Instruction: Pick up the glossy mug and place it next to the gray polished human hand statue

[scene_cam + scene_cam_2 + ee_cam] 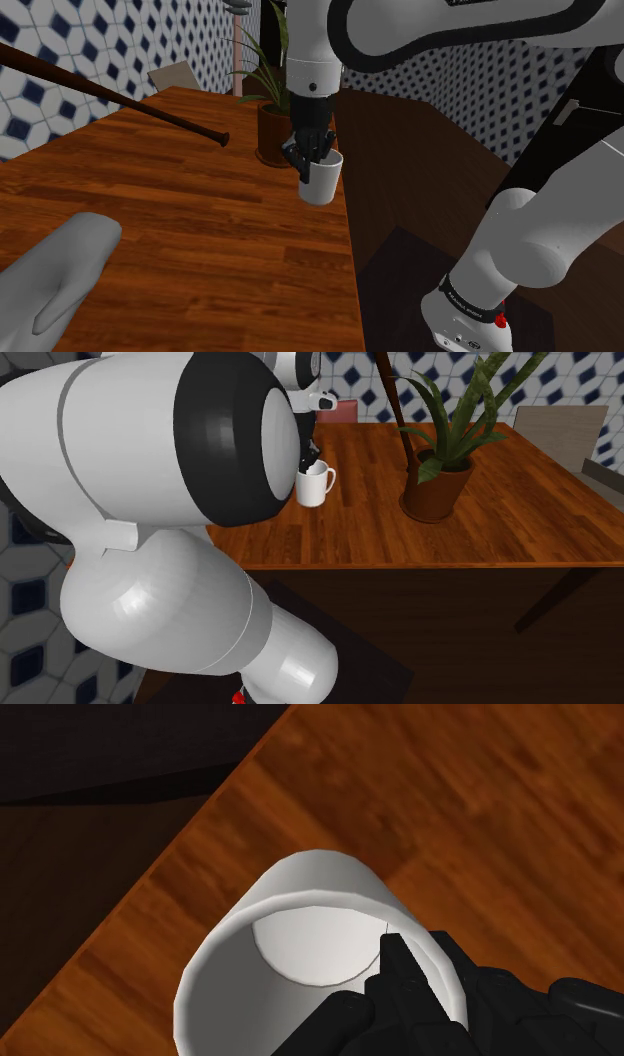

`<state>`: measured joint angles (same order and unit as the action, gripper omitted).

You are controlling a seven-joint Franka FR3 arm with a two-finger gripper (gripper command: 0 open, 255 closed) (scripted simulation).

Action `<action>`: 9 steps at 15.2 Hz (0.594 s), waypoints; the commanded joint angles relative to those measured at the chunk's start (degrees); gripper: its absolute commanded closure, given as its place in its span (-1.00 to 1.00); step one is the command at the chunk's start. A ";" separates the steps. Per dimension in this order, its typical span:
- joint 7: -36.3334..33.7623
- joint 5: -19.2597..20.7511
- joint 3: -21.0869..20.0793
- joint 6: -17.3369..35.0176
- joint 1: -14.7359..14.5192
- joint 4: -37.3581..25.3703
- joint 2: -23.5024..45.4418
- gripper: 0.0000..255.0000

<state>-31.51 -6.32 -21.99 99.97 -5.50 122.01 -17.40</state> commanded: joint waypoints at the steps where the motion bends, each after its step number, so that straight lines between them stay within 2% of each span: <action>1: 0.05 0.08 0.16 -1.64 0.08 -1.54 -0.08 1.00; 9: -0.06 0.35 0.56 -7.79 0.30 -7.80 0.04 1.00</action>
<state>-31.48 -6.01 -21.43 92.97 -5.22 115.07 -17.45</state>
